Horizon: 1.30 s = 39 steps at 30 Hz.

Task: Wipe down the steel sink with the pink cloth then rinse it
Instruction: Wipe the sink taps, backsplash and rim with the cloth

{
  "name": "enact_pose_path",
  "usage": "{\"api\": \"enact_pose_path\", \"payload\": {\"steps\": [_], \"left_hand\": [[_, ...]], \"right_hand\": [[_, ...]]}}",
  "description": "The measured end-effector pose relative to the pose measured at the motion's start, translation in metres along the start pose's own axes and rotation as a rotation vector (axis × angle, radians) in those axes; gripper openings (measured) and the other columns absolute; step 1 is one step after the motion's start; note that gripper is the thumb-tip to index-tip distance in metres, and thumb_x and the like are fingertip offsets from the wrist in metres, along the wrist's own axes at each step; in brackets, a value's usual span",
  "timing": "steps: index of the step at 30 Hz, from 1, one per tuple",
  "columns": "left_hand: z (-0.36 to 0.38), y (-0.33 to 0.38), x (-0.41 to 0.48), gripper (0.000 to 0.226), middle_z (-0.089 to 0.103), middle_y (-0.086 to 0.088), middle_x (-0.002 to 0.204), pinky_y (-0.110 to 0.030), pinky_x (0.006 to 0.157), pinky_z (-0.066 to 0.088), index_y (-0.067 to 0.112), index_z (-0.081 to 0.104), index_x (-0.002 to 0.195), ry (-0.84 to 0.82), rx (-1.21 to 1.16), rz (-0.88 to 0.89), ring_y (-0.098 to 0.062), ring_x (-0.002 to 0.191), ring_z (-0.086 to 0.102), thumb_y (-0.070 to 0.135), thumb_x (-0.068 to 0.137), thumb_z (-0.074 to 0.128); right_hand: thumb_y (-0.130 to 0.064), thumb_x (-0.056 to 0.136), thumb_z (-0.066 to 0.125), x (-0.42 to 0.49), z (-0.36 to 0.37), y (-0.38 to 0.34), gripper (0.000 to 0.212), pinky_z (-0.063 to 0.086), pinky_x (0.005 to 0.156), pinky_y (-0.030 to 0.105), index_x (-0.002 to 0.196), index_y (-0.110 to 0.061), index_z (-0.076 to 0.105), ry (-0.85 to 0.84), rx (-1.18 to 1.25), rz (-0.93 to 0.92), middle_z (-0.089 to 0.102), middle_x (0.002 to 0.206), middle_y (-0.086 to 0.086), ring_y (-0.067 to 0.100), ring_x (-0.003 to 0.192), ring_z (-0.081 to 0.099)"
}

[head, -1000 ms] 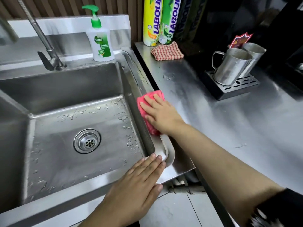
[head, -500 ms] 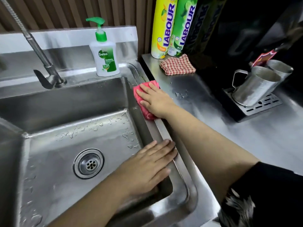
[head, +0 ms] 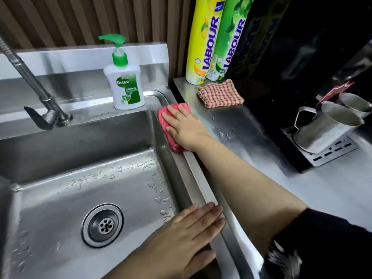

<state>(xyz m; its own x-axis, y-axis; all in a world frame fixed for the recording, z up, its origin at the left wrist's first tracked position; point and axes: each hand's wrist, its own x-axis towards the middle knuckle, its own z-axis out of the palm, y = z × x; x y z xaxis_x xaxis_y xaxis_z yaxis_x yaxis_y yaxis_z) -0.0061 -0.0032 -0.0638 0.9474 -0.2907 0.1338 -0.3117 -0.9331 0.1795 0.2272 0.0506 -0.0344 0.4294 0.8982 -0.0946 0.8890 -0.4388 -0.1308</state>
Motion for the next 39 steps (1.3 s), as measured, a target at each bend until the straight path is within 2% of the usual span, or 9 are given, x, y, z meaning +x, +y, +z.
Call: {"api": "enact_pose_path", "payload": {"steps": [4, 8, 11, 16, 23, 27, 30, 39], "left_hand": [[-0.018, -0.017, 0.003, 0.054, 0.028, 0.003, 0.154, -0.033, 0.113, 0.018, 0.02, 0.029, 0.147, -0.004, 0.006, -0.054, -0.014, 0.144, 0.019, 0.046, 0.1, 0.021], [-0.026, -0.059, 0.01, 0.053, 0.022, 0.003, 0.156, -0.032, 0.113, 0.015, 0.022, 0.02, 0.149, -0.031, 0.061, -0.09, -0.012, 0.145, 0.011, 0.045, 0.101, 0.015], [-0.024, -0.085, 0.015, 0.053, 0.014, 0.005, 0.158, -0.031, 0.113, 0.013, 0.023, 0.014, 0.15, -0.063, -0.003, -0.124, -0.01, 0.145, 0.007, 0.044, 0.101, 0.015], [-0.02, -0.097, 0.02, 0.053, 0.015, 0.004, 0.158, -0.03, 0.115, 0.011, 0.02, 0.016, 0.15, -0.085, -0.028, -0.125, -0.012, 0.146, 0.008, 0.042, 0.101, 0.017], [-0.032, -0.1, 0.028, 0.054, 0.013, 0.004, 0.158, -0.028, 0.117, 0.005, 0.021, 0.014, 0.15, -0.02, -0.058, -0.145, -0.012, 0.146, 0.006, 0.042, 0.101, 0.013], [-0.035, -0.127, 0.043, 0.057, 0.008, 0.003, 0.158, -0.027, 0.116, -0.003, 0.022, 0.013, 0.15, -0.016, -0.108, -0.18, -0.009, 0.145, -0.003, 0.048, 0.099, 0.009], [-0.027, -0.143, 0.049, 0.06, 0.005, 0.004, 0.158, -0.029, 0.117, -0.002, 0.022, 0.011, 0.15, -0.04, -0.127, -0.194, -0.007, 0.145, -0.006, 0.051, 0.098, 0.006], [-0.023, -0.151, 0.048, 0.055, 0.004, 0.008, 0.158, -0.028, 0.117, -0.004, 0.027, 0.008, 0.15, -0.001, -0.197, -0.154, -0.006, 0.145, -0.005, 0.046, 0.098, 0.007]], "right_hand": [[-0.038, 0.1, 0.026, -0.006, -0.003, -0.001, 0.052, 0.011, 0.117, 0.044, 0.149, -0.026, 0.015, -0.017, -0.017, -0.046, 0.003, 0.159, -0.004, 0.022, 0.146, -0.002], [-0.04, 0.1, 0.028, -0.046, 0.0, 0.006, 0.052, 0.003, 0.116, 0.038, 0.149, -0.029, 0.013, -0.029, 0.011, -0.093, 0.0, 0.159, -0.007, 0.018, 0.145, -0.007], [-0.04, 0.1, 0.028, -0.022, -0.004, 0.007, 0.052, 0.0, 0.116, 0.038, 0.149, -0.03, 0.014, -0.027, 0.054, -0.084, -0.001, 0.159, -0.008, 0.016, 0.145, -0.008], [-0.04, 0.1, 0.027, 0.051, -0.012, 0.007, 0.051, 0.001, 0.116, 0.039, 0.149, -0.031, 0.014, -0.054, 0.059, -0.045, -0.002, 0.159, -0.008, 0.017, 0.145, -0.007], [-0.039, 0.1, 0.027, 0.02, -0.005, 0.011, 0.052, 0.002, 0.116, 0.036, 0.149, -0.029, 0.012, -0.026, 0.057, -0.11, -0.002, 0.159, -0.008, 0.016, 0.145, -0.008], [-0.039, 0.101, 0.025, 0.06, -0.014, 0.013, 0.051, 0.002, 0.117, 0.038, 0.149, -0.029, 0.012, -0.06, 0.05, -0.106, -0.003, 0.159, -0.007, 0.017, 0.145, -0.007], [-0.039, 0.101, 0.025, 0.094, -0.021, 0.011, 0.051, 0.003, 0.117, 0.04, 0.149, -0.028, 0.011, -0.08, 0.042, -0.092, -0.004, 0.159, -0.006, 0.018, 0.145, -0.007], [-0.04, 0.101, 0.023, 0.081, -0.016, 0.016, 0.051, -0.002, 0.116, 0.037, 0.149, -0.031, 0.011, -0.055, 0.057, -0.116, -0.003, 0.159, -0.009, 0.014, 0.145, -0.008]]}}
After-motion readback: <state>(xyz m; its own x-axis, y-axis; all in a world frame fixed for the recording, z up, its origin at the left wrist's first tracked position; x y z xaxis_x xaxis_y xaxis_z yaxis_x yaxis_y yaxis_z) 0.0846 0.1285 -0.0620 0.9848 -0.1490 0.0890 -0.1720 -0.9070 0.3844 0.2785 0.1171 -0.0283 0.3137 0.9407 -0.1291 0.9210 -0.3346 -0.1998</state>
